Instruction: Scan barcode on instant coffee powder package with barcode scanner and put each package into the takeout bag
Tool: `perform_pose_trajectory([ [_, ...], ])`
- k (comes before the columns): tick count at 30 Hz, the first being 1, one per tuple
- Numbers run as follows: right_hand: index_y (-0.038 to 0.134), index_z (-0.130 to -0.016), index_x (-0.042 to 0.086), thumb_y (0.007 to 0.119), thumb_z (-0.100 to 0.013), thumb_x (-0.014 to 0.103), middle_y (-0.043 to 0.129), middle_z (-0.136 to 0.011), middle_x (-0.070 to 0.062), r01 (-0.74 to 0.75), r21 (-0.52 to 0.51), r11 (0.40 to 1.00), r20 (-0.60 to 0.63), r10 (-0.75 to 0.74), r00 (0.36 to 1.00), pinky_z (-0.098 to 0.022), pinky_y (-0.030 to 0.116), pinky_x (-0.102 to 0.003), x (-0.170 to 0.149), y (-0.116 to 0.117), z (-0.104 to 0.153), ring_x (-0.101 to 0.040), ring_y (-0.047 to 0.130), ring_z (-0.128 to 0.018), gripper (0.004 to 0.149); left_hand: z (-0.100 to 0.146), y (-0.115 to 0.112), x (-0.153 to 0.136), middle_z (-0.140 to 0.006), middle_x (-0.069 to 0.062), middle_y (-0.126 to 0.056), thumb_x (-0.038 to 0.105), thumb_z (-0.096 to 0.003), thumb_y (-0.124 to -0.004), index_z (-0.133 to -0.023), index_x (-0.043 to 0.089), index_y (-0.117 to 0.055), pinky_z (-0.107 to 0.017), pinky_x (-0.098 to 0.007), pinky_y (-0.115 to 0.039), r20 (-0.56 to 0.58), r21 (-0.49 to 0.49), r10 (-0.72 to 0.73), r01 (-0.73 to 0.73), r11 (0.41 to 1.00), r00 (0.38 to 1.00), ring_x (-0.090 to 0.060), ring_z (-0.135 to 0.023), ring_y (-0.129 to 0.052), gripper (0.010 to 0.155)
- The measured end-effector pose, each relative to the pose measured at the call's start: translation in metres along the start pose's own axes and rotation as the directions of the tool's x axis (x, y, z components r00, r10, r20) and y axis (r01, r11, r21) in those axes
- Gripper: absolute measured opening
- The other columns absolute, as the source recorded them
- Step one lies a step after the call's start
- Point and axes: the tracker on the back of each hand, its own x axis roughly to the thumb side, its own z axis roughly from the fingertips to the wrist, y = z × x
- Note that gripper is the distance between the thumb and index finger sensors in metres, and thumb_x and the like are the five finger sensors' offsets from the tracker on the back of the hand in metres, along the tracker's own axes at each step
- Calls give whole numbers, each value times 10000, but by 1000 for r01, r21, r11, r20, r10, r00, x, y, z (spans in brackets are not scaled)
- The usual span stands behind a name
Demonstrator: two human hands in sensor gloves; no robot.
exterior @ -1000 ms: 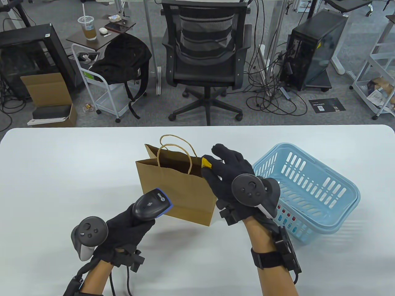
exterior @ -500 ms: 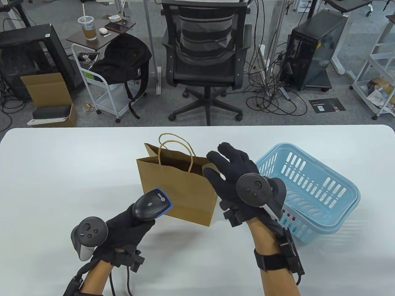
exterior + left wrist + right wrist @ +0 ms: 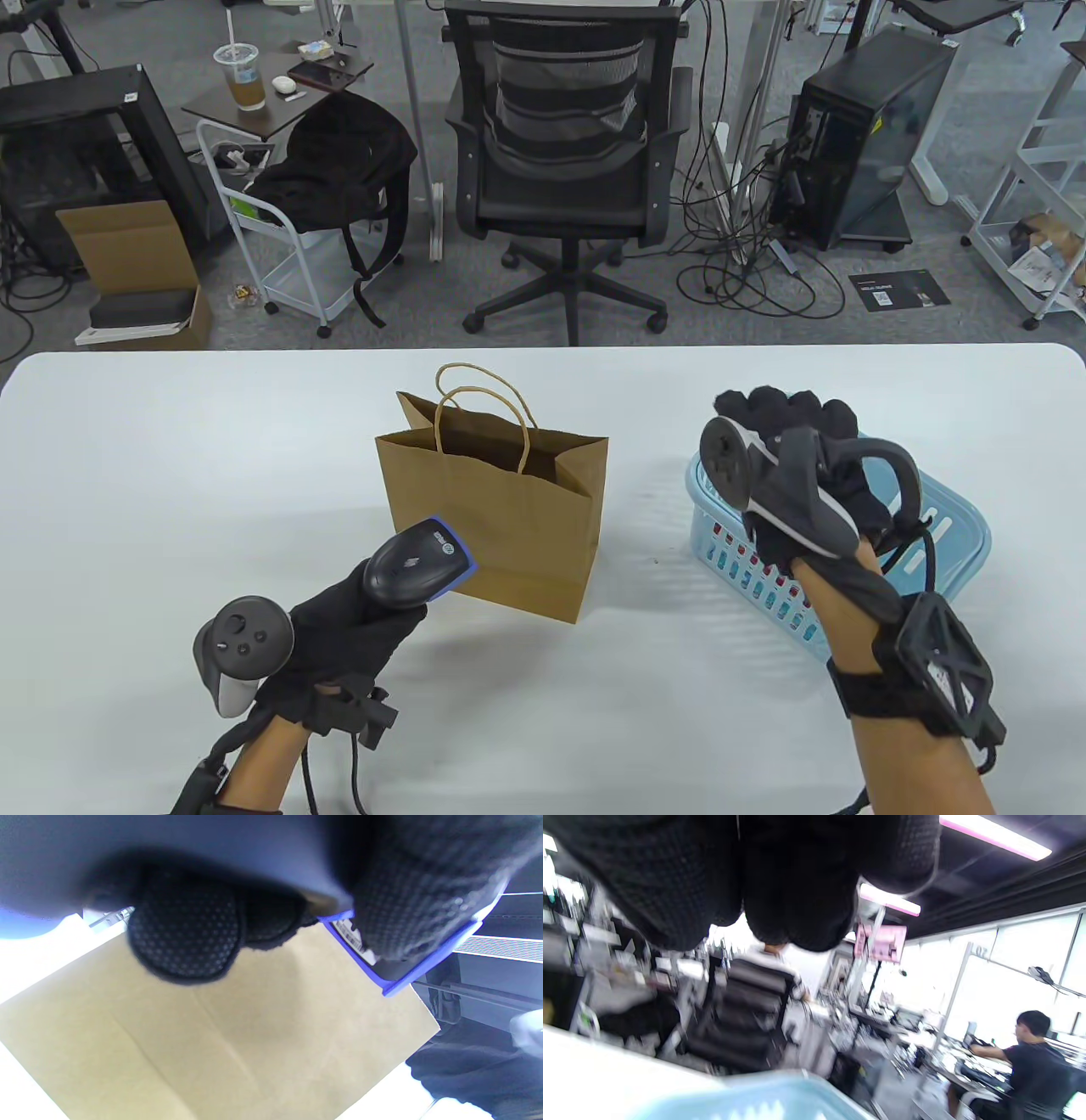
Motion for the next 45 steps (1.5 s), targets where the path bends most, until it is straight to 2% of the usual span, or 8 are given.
perform_pose_trajectory([
  [5, 870, -878, 408, 970, -376, 501, 1013, -850, 41, -181, 201, 963, 28, 179, 983, -455, 833, -365, -7, 90, -37, -152, 1057, -554, 520, 0, 2, 1, -710, 62, -963, 572, -421, -888, -924, 288, -742, -443, -420, -876, 7, 7, 2, -2, 1000, 1000, -200, -483, -1083, 596],
  [13, 901, -824, 418, 974, -315, 543, 1051, -779, 70, -184, 402, 897, 54, 177, 983, -410, 841, -338, -12, 162, -61, -131, 1064, -481, 529, -1, 3, 1, -709, 62, -964, 571, -421, -888, -924, 289, -743, -443, -420, -876, 1, 5, 5, -5, 1000, 1000, -200, -482, -1083, 595],
  [19, 899, -835, 403, 992, -276, 575, 1043, -790, 53, -37, 647, 762, 32, 20, 999, -463, 837, -353, -14, 207, -61, -139, 1057, -564, 592, -2, 3, 1, -709, 60, -964, 571, -420, -889, -924, 287, -744, -443, -420, -876, 2, 0, -4, 4, 1000, 1000, -202, -482, -1082, 596],
  [26, 866, -891, 388, 1002, -234, 640, 1002, -863, 22, -1, 785, 620, 5, -5, 1000, -511, 825, -363, -15, 235, -56, -149, 1031, -647, 717, -2, -1, -2, -710, 61, -963, 572, -421, -888, -924, 288, -743, -444, -419, -876, -8, -22, -18, 18, 1000, 1000, -201, -481, -1083, 596],
  [34, 866, -889, 383, 985, -272, 624, 1002, -862, 13, -39, 810, 586, 39, 13, 999, -514, 824, -366, -6, 241, -54, -154, 1029, -654, 673, -3, -2, -2, -708, 61, -965, 572, -420, -888, -925, 288, -744, -443, -419, -876, -15, -27, -29, 28, 999, 999, -201, -481, -1083, 596],
  [36, 867, -883, 388, 972, -339, 573, 1004, -859, 17, -49, 791, 610, 42, 26, 999, -512, 825, -366, -6, 241, -54, -152, 1031, -652, 584, -3, -2, -2, -709, 61, -964, 571, -420, -888, -924, 288, -744, -443, -420, -876, -18, -28, -31, 30, 999, 999, -202, -481, -1083, 596],
  [40, 850, -905, 379, 982, -328, 578, 986, -887, 12, 12, 755, 655, 3, -22, 1000, -539, 816, -389, -9, 241, -55, -166, 1022, -691, 625, -3, -2, -2, -709, 60, -964, 572, -420, -888, -925, 288, -744, -444, -420, -876, -20, -26, -31, 30, 999, 999, -200, -482, -1083, 597],
  [45, 880, -864, 368, 983, -327, 566, 1017, -831, 10, -4, 810, 586, 5, 0, 1000, -538, 818, -397, -5, 248, -53, -174, 1031, -670, 581, -3, -3, -2, -709, 59, -964, 571, -420, -889, -925, 286, -744, -443, -420, -875, -17, -30, -36, 35, 999, 999, -202, -482, -1083, 598],
])
